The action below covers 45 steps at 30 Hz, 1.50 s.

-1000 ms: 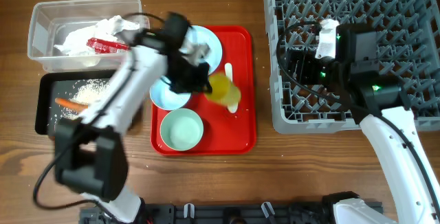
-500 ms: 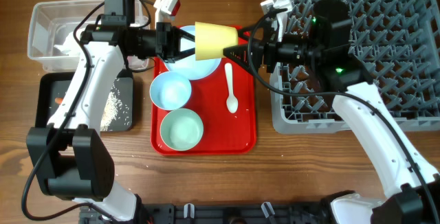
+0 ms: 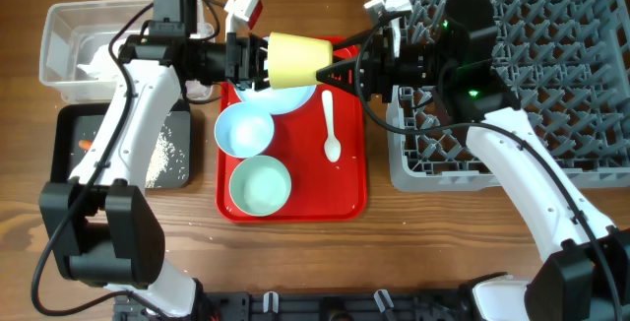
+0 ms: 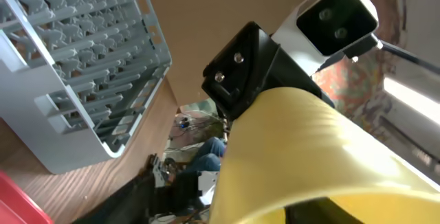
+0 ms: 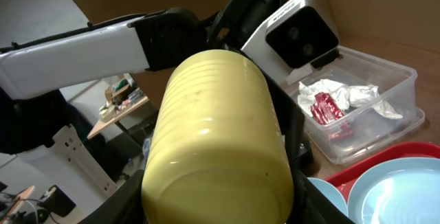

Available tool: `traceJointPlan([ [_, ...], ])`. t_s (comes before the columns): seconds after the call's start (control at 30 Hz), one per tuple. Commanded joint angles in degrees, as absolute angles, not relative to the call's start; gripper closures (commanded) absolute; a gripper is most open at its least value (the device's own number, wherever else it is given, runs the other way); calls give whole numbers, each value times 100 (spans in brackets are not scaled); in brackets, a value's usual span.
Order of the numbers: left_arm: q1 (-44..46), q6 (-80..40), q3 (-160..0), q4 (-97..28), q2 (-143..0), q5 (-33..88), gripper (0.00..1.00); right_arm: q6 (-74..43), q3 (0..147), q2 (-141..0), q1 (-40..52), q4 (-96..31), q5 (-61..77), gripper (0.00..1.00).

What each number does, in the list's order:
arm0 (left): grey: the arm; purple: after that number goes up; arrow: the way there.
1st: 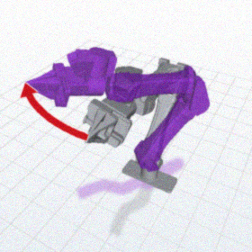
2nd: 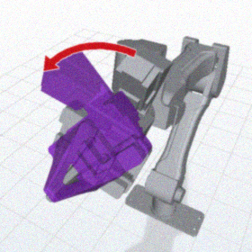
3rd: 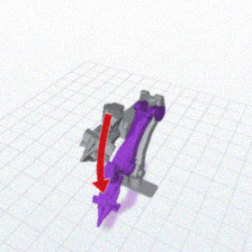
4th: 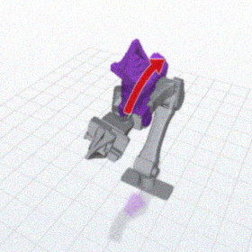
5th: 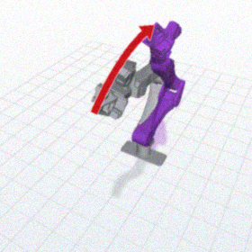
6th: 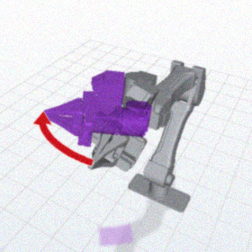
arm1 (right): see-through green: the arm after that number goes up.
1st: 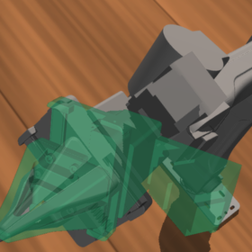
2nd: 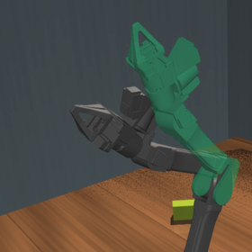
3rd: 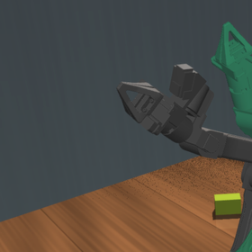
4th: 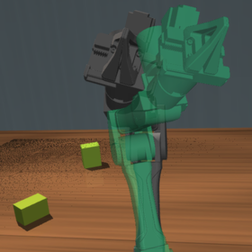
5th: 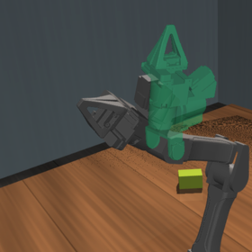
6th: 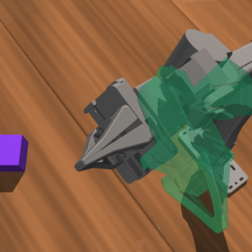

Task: Sort waste into correct bins and load items into the dishwasher rack
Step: 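Hand the yellow cup from the left gripper to the right gripper, then place the yellow cup into the dishwasher rack with the right gripper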

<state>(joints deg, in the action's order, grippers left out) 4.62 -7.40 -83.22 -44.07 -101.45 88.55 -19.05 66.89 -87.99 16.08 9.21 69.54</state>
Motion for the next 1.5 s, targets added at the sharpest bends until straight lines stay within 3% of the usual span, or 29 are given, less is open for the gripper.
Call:
traceJointPlan([
  [0.0,471,-683,-8390,-4414,-10047,8744,36,-1970,6740,-8849,1472,987,7170,62],
  [0.17,471,-683,-8390,-4458,-10047,8042,34,-2211,6740,-8506,716,816,7159,63],
  [0.27,471,-683,-8390,-4595,-10047,7131,34,-1868,6740,-8064,91,-582,6539,63],
  [0.4,473,-683,-8390,-5205,-10047,5015,32,-1020,6971,-7284,-213,-3535,3835,63],
  [0.57,473,-683,-8390,-5581,-10047,3157,32,-921,7870,-6984,-211,-6471,961,63],
  [0.7,471,-683,-8390,-5704,-10047,2528,31,-1114,7861,-7336,-211,-7161,-10,63],
  [0.93,473,-683,-8390,-5752,-10047,2434,30,-1262,7588,-8635,174,-7271,-338,65],
  [1.0,473,-683,-8390,-5758,-10047,2434,30,-1264,7561,-8685,303,-7229,-314,59],
  [1.03,473,-683,-8390,-5758,-10047,2434,30,-1264,7561,-8711,325,-7203,-314,43],
  [1.17,471,-683,-8390,-5780,-10047,2434,28,-1262,7561,-8761,331,-7175,-316,7],
  [1.47,473,-683,-8390,-5867,-10047,2434,27,-875,8543,-8687,340,-7011,698,6],
])
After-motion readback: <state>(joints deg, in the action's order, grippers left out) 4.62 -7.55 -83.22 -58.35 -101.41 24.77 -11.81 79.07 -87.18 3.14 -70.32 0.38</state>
